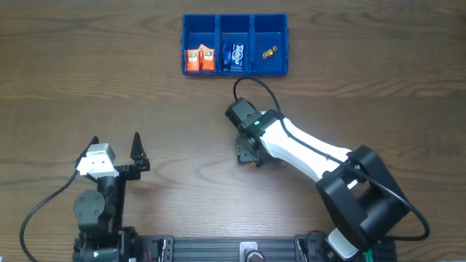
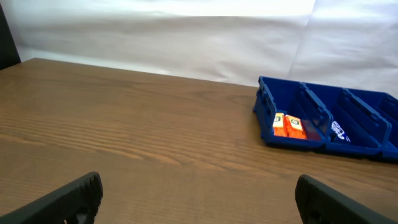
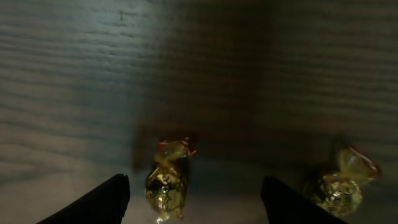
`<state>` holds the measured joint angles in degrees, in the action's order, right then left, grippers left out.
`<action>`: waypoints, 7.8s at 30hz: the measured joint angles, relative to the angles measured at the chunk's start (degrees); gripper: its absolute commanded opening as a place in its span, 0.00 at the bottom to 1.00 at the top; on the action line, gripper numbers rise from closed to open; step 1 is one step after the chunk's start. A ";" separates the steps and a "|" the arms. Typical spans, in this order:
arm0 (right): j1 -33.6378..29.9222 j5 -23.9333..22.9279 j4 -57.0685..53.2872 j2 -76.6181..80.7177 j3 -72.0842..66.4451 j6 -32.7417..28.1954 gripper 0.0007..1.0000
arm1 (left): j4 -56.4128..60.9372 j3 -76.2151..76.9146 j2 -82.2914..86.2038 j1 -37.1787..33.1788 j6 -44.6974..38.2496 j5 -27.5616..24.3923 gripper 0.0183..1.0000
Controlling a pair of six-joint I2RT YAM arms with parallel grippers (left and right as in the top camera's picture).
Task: Sort Candies Into Trays
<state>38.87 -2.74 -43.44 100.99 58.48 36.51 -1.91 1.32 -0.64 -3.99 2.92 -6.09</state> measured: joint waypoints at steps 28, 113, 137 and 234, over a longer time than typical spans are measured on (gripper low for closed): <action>1.86 0.68 2.80 1.31 -0.17 2.56 0.14 | 0.02 0.00 0.00 0.00 0.00 0.00 1.00; -10.03 -0.85 7.13 -8.57 -12.90 -4.85 0.15 | 0.00 0.00 0.00 0.00 0.02 0.02 1.00; -13.77 -5.73 -5.33 -8.07 26.82 -11.78 0.14 | 0.02 0.00 0.00 0.00 0.00 0.00 1.00; -37.57 -5.07 40.04 -100.39 -58.07 -28.94 1.00 | -0.07 0.07 0.00 0.00 0.00 0.00 1.00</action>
<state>1.30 -7.81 -3.40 0.60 0.40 7.57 -1.98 1.39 -0.64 -3.99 2.92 -6.09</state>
